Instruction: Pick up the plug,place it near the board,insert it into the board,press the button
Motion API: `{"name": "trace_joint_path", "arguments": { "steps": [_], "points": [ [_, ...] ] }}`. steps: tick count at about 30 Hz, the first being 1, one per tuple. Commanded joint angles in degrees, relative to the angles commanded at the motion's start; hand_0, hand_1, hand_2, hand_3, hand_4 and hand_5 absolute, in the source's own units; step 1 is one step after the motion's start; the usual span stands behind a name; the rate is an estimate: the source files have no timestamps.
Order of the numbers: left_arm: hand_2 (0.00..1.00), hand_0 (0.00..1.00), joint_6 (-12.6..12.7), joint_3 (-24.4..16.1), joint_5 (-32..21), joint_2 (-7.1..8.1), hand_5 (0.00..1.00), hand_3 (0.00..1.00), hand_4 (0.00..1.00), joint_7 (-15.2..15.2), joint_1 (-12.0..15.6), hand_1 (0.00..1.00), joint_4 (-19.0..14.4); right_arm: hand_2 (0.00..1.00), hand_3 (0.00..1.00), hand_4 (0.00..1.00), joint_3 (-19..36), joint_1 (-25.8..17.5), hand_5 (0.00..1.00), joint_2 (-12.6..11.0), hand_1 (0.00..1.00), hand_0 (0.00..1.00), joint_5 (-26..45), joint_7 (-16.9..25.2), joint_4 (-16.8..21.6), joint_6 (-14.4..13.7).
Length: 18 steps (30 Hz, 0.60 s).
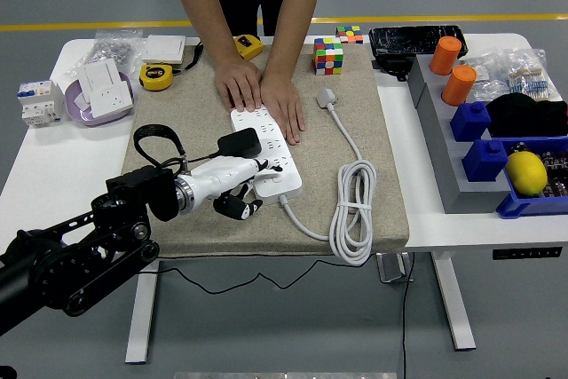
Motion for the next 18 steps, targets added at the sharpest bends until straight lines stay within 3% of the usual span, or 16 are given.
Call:
{"name": "trace_joint_path", "arguments": {
  "steps": [18],
  "points": [
    [0.147,0.147,-0.58,0.93,0.47,-0.25,0.002,0.866,0.61,0.21,0.07,0.025,1.55,0.842,0.844,0.998,-0.17,-0.15,0.914,-0.08,0.896,0.958,0.02,0.06,0.0,0.0]
  ]
}}
